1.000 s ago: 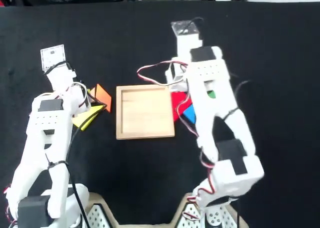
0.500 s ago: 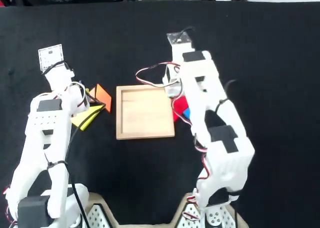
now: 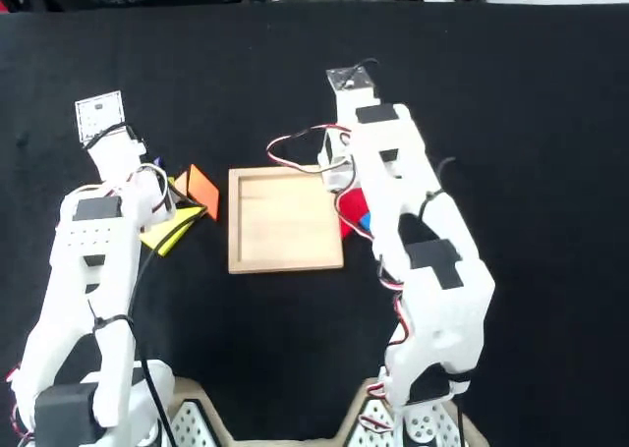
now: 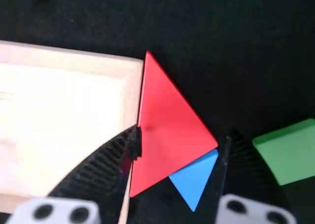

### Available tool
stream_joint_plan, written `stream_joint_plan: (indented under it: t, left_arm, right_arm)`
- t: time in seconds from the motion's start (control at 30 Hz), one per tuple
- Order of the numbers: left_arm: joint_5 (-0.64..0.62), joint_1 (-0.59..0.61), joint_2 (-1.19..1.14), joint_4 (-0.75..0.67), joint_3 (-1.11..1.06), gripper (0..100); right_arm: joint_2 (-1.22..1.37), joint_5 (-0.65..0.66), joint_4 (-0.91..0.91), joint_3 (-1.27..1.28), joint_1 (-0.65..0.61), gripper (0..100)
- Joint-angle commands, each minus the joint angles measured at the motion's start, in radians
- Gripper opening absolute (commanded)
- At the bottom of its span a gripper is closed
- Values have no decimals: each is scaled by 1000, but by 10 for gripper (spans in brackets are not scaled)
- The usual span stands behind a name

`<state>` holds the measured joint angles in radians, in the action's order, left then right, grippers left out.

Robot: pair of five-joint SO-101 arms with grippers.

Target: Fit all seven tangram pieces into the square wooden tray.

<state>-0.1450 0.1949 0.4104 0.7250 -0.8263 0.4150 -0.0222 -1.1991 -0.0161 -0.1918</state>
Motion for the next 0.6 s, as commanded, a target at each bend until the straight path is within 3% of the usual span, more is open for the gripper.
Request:
stream_joint_plan:
  t: [0.0,0.57]
  left_arm:
    - [-11,4,3,-18,13,148]
    - [-12,2,5,-18,16,148]
  right_arm:
    - [-8,-9,14,-48,-20,266]
    - [128,-17,14,-119,-29,266]
